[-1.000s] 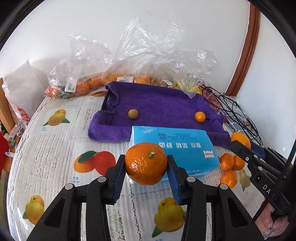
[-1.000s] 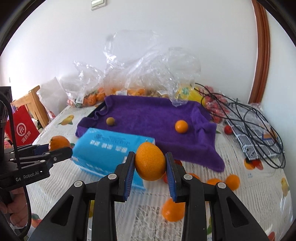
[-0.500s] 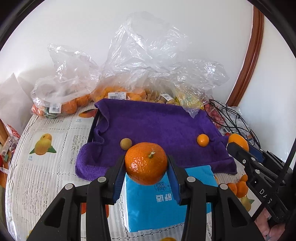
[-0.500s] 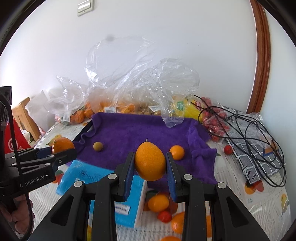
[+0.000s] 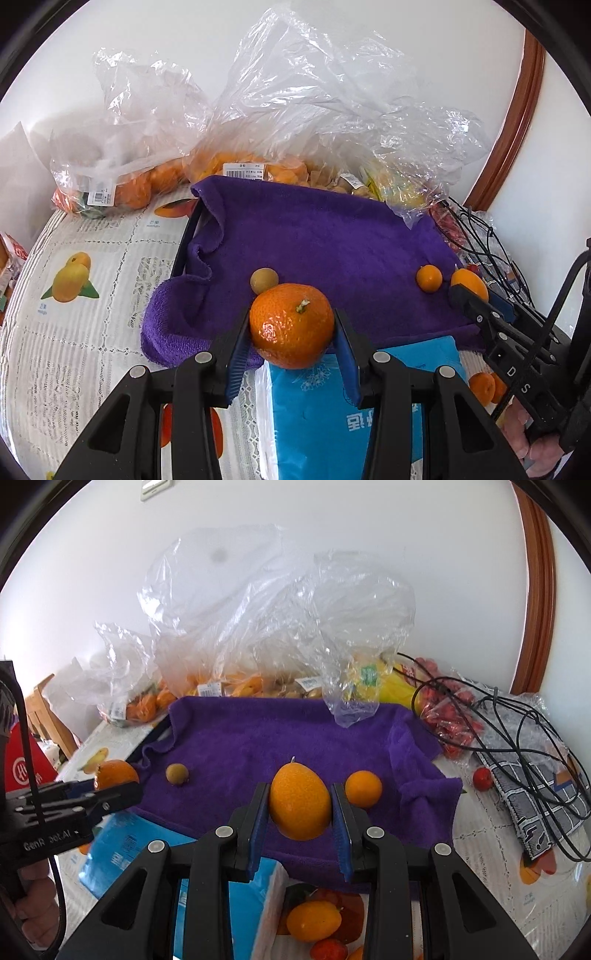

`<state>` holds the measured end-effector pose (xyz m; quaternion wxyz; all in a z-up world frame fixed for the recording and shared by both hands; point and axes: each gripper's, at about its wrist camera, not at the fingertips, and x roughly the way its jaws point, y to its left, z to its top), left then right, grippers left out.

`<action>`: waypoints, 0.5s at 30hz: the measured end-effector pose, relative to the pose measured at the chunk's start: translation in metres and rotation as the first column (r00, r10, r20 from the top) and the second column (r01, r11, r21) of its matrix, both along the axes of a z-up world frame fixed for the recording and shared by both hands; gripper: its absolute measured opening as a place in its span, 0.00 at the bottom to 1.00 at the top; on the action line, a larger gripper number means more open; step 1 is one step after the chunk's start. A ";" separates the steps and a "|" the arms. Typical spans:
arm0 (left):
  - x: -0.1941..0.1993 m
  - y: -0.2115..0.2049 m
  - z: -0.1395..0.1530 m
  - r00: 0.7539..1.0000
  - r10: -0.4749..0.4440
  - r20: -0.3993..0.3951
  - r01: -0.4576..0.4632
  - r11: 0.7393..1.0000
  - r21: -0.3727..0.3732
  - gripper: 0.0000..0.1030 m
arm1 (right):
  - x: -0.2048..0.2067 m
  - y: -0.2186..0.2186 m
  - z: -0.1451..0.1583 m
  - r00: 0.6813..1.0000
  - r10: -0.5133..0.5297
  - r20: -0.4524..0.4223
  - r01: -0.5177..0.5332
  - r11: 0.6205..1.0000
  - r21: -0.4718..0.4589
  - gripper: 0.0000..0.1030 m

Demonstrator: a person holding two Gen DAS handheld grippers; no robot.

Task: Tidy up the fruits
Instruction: 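Carry the mandarin and orange over the purple towel with both tools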

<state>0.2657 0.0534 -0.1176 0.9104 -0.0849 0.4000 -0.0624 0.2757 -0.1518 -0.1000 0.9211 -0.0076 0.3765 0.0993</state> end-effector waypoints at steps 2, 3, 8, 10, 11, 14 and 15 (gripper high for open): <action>0.000 0.001 0.000 1.000 0.001 0.001 -0.001 1.000 -0.007 0.40 | 0.001 0.000 -0.005 1.000 -0.005 -0.007 0.004 1.000 -0.019 0.31; 0.000 0.002 0.000 1.000 0.004 0.003 -0.004 1.000 -0.008 0.40 | 0.001 -0.001 -0.005 1.000 -0.008 -0.011 0.008 1.000 -0.021 0.32; 0.000 0.003 -0.001 1.000 0.005 0.010 -0.004 1.000 -0.010 0.40 | 0.001 -0.011 -0.003 1.000 -0.030 -0.006 0.030 1.000 -0.002 0.32; 0.001 0.004 -0.002 1.000 0.007 0.010 -0.007 1.000 -0.012 0.40 | 0.002 -0.012 -0.004 0.999 -0.041 -0.009 0.041 0.999 -0.006 0.32; 0.001 0.004 -0.002 1.000 0.007 0.010 -0.007 1.000 -0.013 0.40 | 0.003 -0.013 -0.005 0.999 -0.044 -0.015 0.044 0.999 -0.004 0.32; 0.002 0.003 -0.002 1.000 0.009 0.010 -0.009 1.000 -0.012 0.40 | 0.005 -0.014 -0.008 0.998 -0.048 -0.032 0.048 0.999 0.001 0.32; 0.002 0.003 -0.002 1.000 0.011 0.012 -0.011 1.000 -0.014 0.40 | 0.006 -0.015 -0.009 0.998 -0.050 -0.037 0.050 0.999 0.002 0.32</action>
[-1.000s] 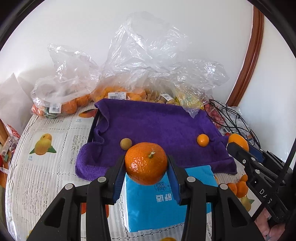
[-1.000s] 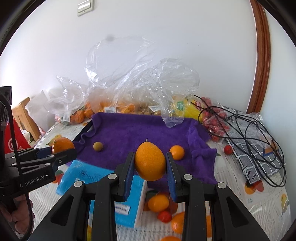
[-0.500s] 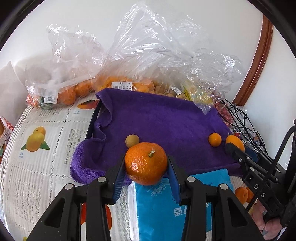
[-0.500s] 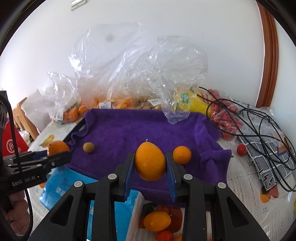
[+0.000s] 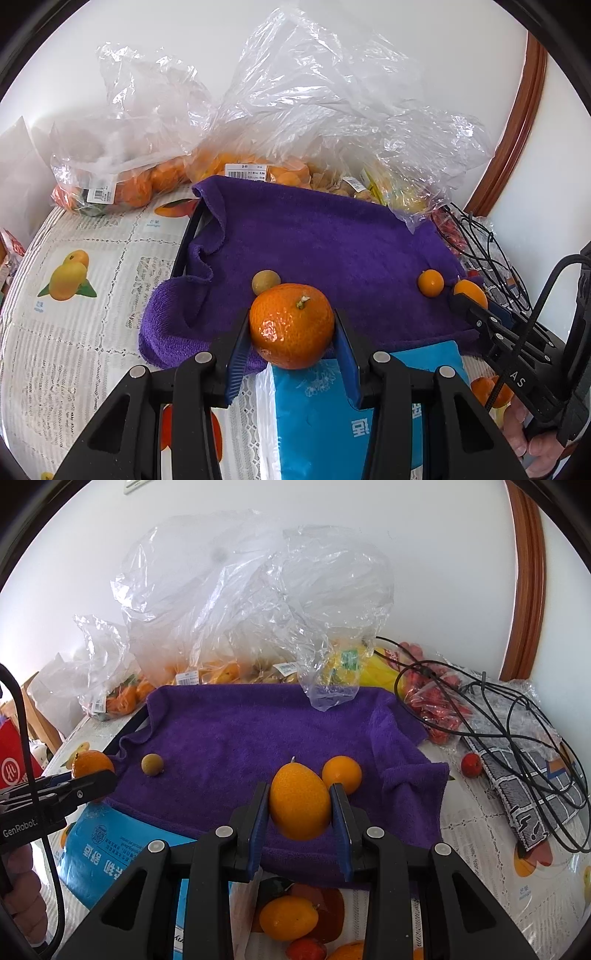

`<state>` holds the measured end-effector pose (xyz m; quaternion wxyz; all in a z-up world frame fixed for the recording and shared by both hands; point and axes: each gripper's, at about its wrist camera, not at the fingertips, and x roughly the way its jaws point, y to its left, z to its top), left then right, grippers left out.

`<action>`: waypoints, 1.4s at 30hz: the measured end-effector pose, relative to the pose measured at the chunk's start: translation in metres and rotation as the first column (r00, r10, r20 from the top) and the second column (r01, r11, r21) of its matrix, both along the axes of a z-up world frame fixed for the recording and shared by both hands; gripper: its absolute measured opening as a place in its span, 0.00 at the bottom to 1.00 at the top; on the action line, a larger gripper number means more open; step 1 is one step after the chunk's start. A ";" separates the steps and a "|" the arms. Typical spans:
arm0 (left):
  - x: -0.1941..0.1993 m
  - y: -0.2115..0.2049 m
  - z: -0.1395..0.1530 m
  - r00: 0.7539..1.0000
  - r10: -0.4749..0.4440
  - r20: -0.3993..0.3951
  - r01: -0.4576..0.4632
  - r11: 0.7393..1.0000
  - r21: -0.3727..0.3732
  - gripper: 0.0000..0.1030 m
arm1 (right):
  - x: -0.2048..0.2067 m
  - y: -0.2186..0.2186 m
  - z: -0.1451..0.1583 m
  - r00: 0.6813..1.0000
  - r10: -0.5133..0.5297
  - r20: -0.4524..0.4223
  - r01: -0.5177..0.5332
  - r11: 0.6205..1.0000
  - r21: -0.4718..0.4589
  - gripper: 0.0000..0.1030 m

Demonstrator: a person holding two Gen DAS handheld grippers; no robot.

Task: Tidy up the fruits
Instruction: 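Carry the mandarin and orange over the purple towel with both tools, then open the right tool to drop the orange on the towel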

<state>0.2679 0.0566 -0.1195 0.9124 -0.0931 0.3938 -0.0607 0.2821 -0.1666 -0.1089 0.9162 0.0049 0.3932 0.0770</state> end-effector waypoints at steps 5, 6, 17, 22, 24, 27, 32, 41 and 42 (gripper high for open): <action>0.001 0.000 -0.001 1.000 0.006 0.003 -0.006 1.000 0.005 0.40 | 0.001 -0.002 0.000 1.000 -0.010 0.001 0.010 1.000 0.004 0.32; 0.002 0.001 -0.001 1.000 0.007 0.002 -0.007 1.000 0.002 0.40 | 0.000 -0.002 0.001 1.000 -0.011 0.005 0.011 1.000 0.002 0.32; 0.003 0.005 -0.002 1.000 0.027 0.006 -0.026 1.000 -0.013 0.40 | -0.001 -0.002 0.003 0.999 -0.033 0.013 0.033 0.999 -0.024 0.32; 0.004 0.005 -0.003 0.999 0.032 0.001 -0.032 0.999 -0.017 0.40 | 0.001 -0.008 0.004 0.999 -0.044 0.009 0.044 0.999 -0.004 0.32; 0.004 0.005 -0.003 0.999 0.035 0.004 -0.035 0.999 -0.007 0.40 | 0.001 -0.009 0.005 0.999 -0.041 0.011 0.041 0.999 -0.002 0.32; 0.004 0.006 -0.004 0.999 0.044 0.005 -0.044 0.999 -0.001 0.40 | 0.001 -0.013 0.009 0.998 -0.052 0.025 0.052 0.999 0.001 0.32; 0.006 0.010 -0.005 0.999 0.052 -0.002 -0.052 0.998 -0.020 0.40 | 0.004 -0.017 0.006 0.998 -0.059 0.002 0.059 0.998 0.006 0.32; 0.007 0.012 -0.007 0.998 0.061 -0.011 -0.061 0.998 -0.034 0.40 | 0.009 -0.019 -0.006 0.996 -0.055 -0.071 0.056 0.998 0.014 0.32; 0.007 0.012 -0.007 0.998 0.060 -0.011 -0.060 0.998 -0.032 0.40 | 0.010 -0.020 -0.006 0.995 -0.058 -0.076 0.059 0.998 0.017 0.32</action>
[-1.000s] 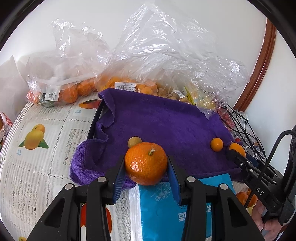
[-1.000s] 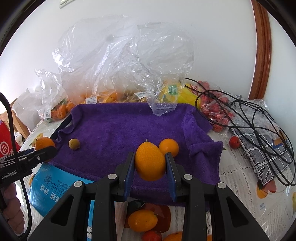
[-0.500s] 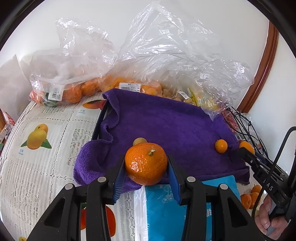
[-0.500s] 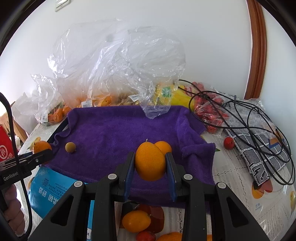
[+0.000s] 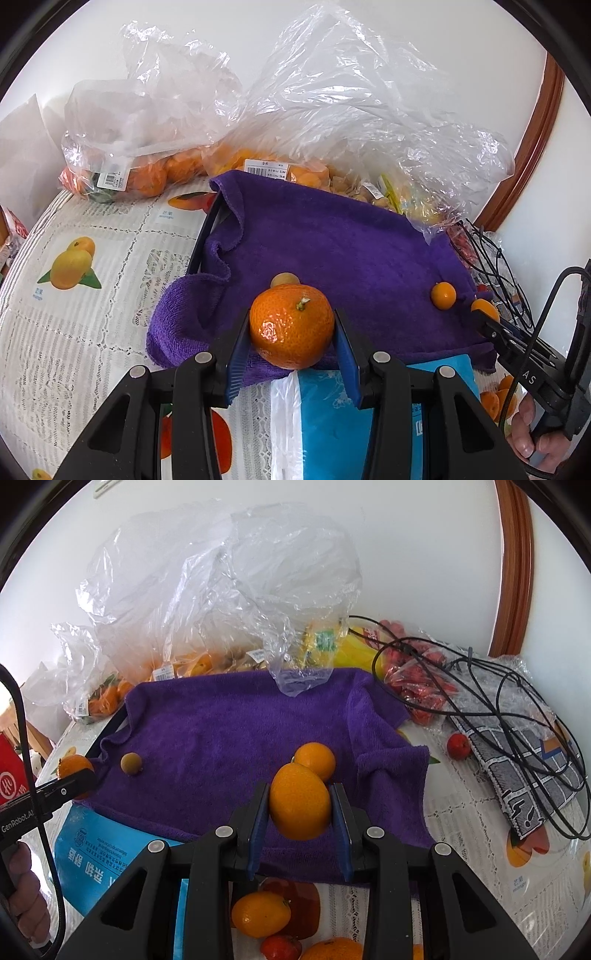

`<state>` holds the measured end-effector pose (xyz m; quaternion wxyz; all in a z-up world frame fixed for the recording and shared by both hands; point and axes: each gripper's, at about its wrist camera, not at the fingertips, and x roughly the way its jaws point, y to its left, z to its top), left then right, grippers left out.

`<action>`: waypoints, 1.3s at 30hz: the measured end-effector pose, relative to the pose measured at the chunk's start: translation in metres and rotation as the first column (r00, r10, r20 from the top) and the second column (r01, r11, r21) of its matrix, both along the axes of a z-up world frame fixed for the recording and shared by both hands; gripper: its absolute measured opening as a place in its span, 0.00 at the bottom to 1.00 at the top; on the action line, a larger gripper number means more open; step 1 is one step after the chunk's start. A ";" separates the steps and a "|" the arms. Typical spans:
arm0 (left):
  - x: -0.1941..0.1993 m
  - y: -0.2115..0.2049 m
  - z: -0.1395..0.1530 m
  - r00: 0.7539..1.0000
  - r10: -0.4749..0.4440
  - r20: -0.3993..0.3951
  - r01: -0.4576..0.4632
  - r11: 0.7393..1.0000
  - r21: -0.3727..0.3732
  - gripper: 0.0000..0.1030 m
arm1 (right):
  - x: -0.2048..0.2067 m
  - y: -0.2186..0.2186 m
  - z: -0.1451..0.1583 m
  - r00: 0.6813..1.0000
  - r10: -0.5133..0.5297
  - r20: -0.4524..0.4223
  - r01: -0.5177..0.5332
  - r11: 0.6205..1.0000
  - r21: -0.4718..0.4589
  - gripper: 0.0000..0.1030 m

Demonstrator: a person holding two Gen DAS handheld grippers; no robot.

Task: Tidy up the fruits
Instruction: 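Open the right tool to drop the orange on the towel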

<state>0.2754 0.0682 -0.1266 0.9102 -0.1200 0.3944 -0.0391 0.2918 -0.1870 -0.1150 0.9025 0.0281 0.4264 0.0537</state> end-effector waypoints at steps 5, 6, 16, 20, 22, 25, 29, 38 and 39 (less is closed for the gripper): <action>0.000 -0.001 -0.001 1.000 0.000 -0.001 0.000 1.000 0.002 0.40 | 0.002 -0.001 -0.003 1.000 -0.003 -0.028 0.003 1.000 0.000 0.32; 0.000 -0.001 -0.001 1.000 0.003 -0.001 -0.003 1.000 0.003 0.40 | 0.003 -0.001 -0.005 0.999 -0.003 -0.038 0.003 1.000 -0.002 0.32; 0.003 -0.001 -0.007 1.000 0.013 -0.008 -0.013 1.000 0.001 0.40 | 0.003 0.001 -0.008 0.998 0.023 -0.066 -0.023 1.000 0.001 0.32; 0.004 0.000 -0.007 1.000 0.018 -0.010 -0.018 1.000 -0.003 0.40 | 0.000 0.003 -0.006 0.998 0.027 -0.049 -0.027 1.000 -0.006 0.32; 0.004 0.001 -0.007 1.000 0.017 -0.010 -0.017 1.000 -0.011 0.40 | -0.001 0.002 -0.004 0.999 0.023 -0.038 -0.023 1.000 -0.001 0.32; 0.004 0.002 -0.008 1.000 0.024 -0.006 -0.024 1.000 -0.018 0.40 | -0.002 0.000 -0.001 0.999 0.020 -0.030 -0.020 1.000 0.009 0.33; 0.007 0.001 -0.011 1.000 0.028 -0.009 -0.029 0.999 -0.025 0.40 | -0.005 0.002 0.002 1.000 0.019 -0.014 -0.019 1.000 0.002 0.43; 0.008 0.003 -0.012 0.999 0.034 -0.012 -0.034 0.998 -0.047 0.40 | -0.012 0.014 0.007 0.998 0.052 0.020 -0.050 0.998 -0.049 0.49; 0.008 0.003 -0.012 0.999 0.033 -0.011 -0.034 0.998 -0.046 0.40 | -0.012 0.015 0.007 0.998 0.053 0.021 -0.051 0.997 -0.053 0.49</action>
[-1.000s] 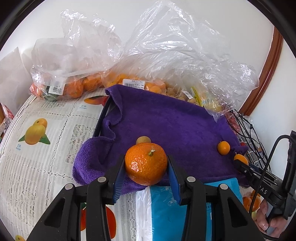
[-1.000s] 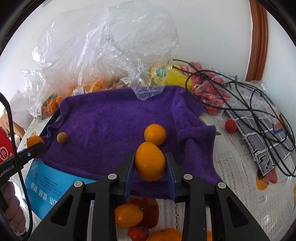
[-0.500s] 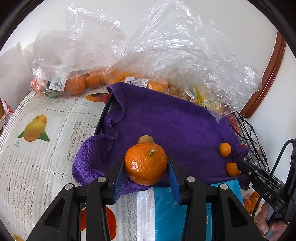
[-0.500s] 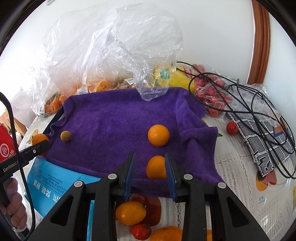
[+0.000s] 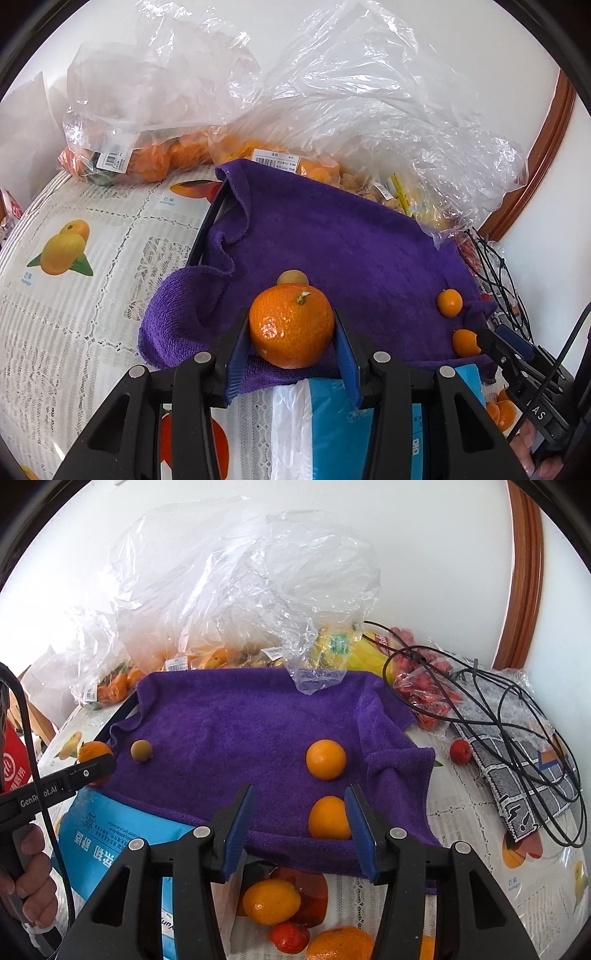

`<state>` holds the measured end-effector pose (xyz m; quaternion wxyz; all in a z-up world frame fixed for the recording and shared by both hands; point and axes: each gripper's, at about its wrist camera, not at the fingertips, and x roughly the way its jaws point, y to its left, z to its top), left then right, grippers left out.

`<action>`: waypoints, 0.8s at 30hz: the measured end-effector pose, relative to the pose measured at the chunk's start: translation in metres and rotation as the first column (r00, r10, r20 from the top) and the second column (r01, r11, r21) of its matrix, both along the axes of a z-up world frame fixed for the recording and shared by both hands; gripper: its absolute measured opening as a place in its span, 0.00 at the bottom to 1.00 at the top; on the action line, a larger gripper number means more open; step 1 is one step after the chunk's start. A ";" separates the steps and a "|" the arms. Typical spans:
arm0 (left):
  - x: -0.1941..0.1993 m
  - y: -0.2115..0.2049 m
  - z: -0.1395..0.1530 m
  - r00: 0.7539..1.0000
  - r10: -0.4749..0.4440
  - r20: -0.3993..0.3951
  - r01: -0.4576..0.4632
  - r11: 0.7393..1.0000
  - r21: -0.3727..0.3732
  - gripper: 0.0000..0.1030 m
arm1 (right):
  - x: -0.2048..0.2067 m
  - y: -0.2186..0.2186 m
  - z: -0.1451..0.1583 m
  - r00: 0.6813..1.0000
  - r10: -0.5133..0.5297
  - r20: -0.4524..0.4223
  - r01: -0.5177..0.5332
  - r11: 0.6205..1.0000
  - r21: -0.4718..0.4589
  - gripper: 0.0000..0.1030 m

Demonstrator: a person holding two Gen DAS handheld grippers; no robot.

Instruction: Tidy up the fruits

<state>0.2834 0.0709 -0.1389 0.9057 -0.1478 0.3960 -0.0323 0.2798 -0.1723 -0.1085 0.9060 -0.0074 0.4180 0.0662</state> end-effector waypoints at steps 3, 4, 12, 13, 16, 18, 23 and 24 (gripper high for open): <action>0.000 -0.001 0.000 1.000 -0.001 0.003 0.001 1.000 0.008 0.40 | 0.001 -0.001 0.000 1.000 -0.006 0.001 0.006 1.000 0.003 0.51; 0.000 -0.002 0.000 1.000 -0.002 0.001 0.002 1.000 0.010 0.40 | 0.001 -0.002 0.000 1.000 -0.012 0.001 0.012 1.000 0.011 0.54; -0.004 -0.001 0.004 1.000 0.010 0.007 -0.010 1.000 0.017 0.46 | -0.001 -0.011 0.006 0.999 -0.033 0.028 0.031 0.997 0.074 0.57; -0.005 -0.001 0.006 1.000 0.009 0.009 -0.009 1.000 0.019 0.46 | -0.003 -0.012 0.009 0.999 -0.033 0.038 0.030 0.997 0.078 0.57; -0.008 -0.001 0.009 1.000 0.009 0.017 -0.010 1.000 0.020 0.49 | -0.012 -0.018 0.018 0.996 -0.058 0.068 0.054 0.997 0.063 0.58; -0.010 -0.001 0.011 1.000 0.005 0.026 -0.005 1.000 0.022 0.51 | -0.020 -0.024 0.022 0.993 -0.080 0.087 0.076 0.996 0.049 0.61; -0.015 -0.005 0.016 0.999 -0.016 0.039 0.015 0.999 0.033 0.54 | -0.043 -0.043 0.030 0.988 -0.115 0.106 0.120 0.992 -0.044 0.61; -0.018 -0.007 0.018 0.999 -0.019 0.043 0.017 0.999 0.041 0.55 | -0.047 -0.048 0.031 0.987 -0.120 0.108 0.127 0.990 -0.061 0.61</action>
